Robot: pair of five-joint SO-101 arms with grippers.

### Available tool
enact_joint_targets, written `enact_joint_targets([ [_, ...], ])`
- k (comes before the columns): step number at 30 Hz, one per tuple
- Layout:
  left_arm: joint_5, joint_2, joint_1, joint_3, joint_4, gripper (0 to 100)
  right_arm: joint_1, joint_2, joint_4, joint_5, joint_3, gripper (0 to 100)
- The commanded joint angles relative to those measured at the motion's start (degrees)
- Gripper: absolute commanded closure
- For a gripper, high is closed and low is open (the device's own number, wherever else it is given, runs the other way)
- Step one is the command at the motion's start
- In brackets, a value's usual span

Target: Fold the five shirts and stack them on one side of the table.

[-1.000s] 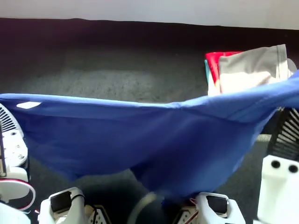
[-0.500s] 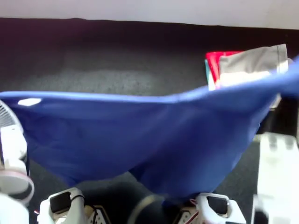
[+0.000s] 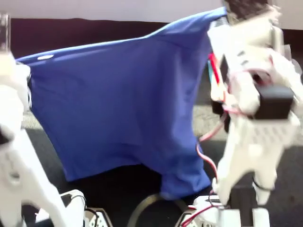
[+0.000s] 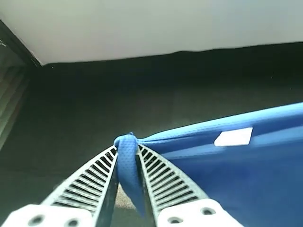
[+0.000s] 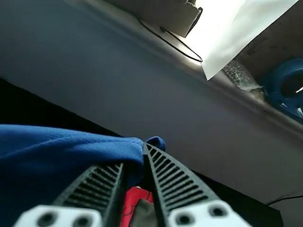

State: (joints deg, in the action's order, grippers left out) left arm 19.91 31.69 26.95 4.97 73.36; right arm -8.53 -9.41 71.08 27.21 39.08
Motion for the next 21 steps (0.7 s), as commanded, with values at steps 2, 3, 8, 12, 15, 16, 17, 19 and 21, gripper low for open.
enact_joint_targets([
  [2, 0.0, -12.7, -2.2, 6.2, -4.1, 99, -1.4, 8.5, -9.1, 0.2, -2.6, 99.2],
  [3, 0.0, -16.0, -2.5, 8.3, -4.6, 99, -1.4, 11.0, -11.7, 0.2, -2.5, 99.2],
  [8, 2.7, -32.5, -2.6, 24.8, -4.1, 99, -1.3, 22.4, -20.4, 0.4, 1.8, 99.2],
  [12, 5.8, -44.4, -2.6, 37.9, 0.5, 99, -1.4, 30.7, -24.7, 0.4, 9.1, 99.2],
  [15, 6.3, -52.0, -2.5, 47.2, 2.7, 99, -1.4, 36.4, -25.5, 0.5, 15.1, 99.2],
  [16, 6.3, -54.0, -2.4, 50.3, 3.4, 99, -1.4, 37.8, -25.5, 0.5, 17.5, 99.2],
  [17, 6.3, -55.9, -2.4, 53.5, 4.5, 99, -1.4, 38.7, -25.5, 0.5, 20.0, 99.2],
  [19, 6.3, -58.7, -2.2, 59.9, 7.1, 99, -1.4, 40.0, -25.5, 0.5, 24.2, 99.2],
  [21, 6.3, -60.4, -2.1, 65.1, 9.1, 99, -1.4, 40.7, -25.5, 0.5, 26.9, 99.2],
])
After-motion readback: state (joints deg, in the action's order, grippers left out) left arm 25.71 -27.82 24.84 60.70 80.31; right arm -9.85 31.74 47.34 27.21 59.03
